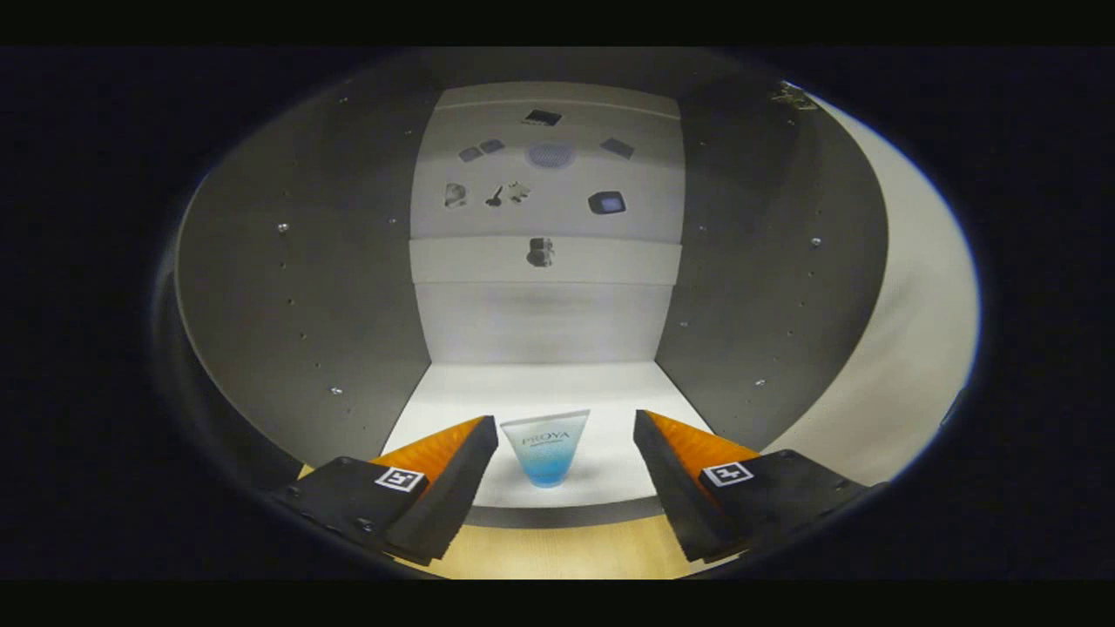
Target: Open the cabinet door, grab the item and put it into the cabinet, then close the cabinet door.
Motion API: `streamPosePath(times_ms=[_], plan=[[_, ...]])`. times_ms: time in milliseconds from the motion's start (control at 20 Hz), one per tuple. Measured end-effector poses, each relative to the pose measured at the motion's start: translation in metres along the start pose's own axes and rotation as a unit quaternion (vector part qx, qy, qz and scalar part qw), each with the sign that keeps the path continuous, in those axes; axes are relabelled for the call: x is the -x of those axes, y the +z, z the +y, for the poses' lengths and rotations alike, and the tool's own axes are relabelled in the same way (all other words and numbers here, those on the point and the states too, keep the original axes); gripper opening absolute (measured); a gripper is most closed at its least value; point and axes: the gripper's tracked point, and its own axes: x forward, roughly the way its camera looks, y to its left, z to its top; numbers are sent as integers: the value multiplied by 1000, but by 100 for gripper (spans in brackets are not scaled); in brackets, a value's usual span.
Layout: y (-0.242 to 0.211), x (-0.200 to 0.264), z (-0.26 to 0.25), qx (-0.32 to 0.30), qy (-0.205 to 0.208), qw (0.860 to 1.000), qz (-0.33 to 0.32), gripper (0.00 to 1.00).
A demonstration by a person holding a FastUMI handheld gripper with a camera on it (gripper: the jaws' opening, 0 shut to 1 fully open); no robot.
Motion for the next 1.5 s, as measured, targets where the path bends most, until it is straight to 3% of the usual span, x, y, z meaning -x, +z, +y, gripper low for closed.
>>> streamPosePath(times_ms=[550, 1000, 1500], plan=[[8, 174, -15, -18, 24, 993, -112, 98], [-42, 319, -68, -27, -3, 989, -144, 98], [-86, 415, -155, -41, -41, 984, -169, 98]])
